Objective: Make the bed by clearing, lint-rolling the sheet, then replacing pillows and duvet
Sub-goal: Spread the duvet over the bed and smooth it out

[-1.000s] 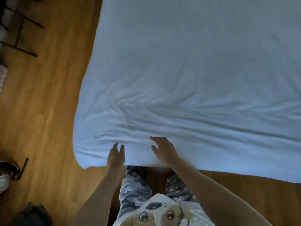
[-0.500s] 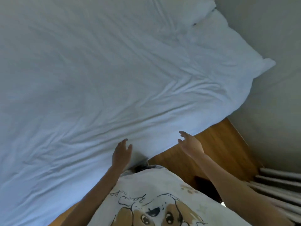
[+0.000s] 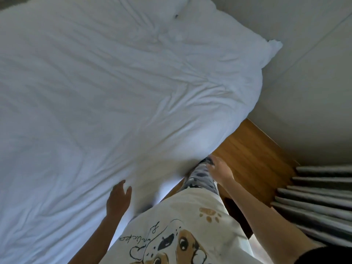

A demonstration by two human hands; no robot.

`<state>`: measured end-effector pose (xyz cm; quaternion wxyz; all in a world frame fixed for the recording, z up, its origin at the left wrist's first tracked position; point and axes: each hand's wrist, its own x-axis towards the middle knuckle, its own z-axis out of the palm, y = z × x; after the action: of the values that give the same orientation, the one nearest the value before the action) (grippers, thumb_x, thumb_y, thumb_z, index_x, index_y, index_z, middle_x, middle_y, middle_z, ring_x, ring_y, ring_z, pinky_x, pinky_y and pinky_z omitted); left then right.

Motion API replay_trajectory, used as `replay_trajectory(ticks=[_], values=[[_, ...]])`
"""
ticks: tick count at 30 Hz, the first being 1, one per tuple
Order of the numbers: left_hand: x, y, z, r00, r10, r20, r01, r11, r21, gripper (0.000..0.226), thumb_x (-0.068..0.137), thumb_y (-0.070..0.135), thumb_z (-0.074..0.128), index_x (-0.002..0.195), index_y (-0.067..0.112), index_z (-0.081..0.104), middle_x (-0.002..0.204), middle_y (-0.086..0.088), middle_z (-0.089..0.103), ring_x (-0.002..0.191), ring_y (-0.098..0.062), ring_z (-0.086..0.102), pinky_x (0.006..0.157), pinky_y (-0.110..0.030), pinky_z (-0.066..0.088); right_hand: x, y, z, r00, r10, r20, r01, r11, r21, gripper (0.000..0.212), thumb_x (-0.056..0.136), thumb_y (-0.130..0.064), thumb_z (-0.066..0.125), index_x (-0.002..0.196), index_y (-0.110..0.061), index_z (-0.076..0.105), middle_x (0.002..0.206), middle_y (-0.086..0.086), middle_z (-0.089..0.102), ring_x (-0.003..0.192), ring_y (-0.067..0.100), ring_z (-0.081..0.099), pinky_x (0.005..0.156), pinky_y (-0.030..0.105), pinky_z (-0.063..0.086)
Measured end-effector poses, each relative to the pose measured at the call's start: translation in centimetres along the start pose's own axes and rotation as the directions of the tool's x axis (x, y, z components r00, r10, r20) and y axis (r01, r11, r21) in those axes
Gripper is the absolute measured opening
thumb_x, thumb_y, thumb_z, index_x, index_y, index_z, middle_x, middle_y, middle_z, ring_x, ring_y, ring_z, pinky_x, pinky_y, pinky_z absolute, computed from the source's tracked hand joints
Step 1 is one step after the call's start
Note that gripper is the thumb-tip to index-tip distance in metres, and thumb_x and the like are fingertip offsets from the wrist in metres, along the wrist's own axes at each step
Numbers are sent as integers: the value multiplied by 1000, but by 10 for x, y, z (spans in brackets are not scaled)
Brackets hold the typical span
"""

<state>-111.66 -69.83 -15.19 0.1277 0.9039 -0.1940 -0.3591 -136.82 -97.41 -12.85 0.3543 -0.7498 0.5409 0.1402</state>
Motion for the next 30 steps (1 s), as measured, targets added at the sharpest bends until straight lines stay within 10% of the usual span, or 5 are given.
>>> replay_trajectory(ticks=[11, 18, 23, 30], values=[[136, 329, 78, 994, 107, 27, -109, 988, 106, 53, 95, 31, 58, 144, 13, 44, 148, -7, 43, 136, -25, 40, 106, -39, 37, 275, 49, -195, 969, -210, 127, 220, 973, -67, 50, 100, -29, 43, 148, -22, 32, 151, 3, 34, 138, 21, 29, 107, 37, 32], [215, 526, 93, 933, 340, 120, -357, 914, 192, 72, 86, 57, 29, 142, 14, 47, 148, -8, 45, 134, -27, 44, 102, -41, 43, 465, 82, -333, 979, -191, -78, 178, 972, -151, 65, 95, -33, 55, 150, -13, 27, 150, 15, 33, 138, 32, 28, 109, 41, 31], [277, 584, 112, 916, 381, 126, -399, 899, 182, 69, 87, 54, 27, 137, 14, 52, 140, -7, 52, 126, -26, 51, 93, -40, 49, 584, 69, -392, 926, -247, -287, 189, 958, -213, 82, 87, -40, 66, 150, -7, 24, 150, 21, 32, 139, 35, 27, 113, 41, 25], [325, 602, 121, 961, 270, 56, -274, 958, 82, 49, 98, 36, 50, 144, 21, 41, 148, 2, 40, 135, -16, 39, 102, -34, 38, 660, 49, -387, 955, -185, -233, 136, 968, -211, 95, 69, -48, 79, 143, -11, 32, 135, 18, 47, 123, 38, 44, 102, 43, 35]])
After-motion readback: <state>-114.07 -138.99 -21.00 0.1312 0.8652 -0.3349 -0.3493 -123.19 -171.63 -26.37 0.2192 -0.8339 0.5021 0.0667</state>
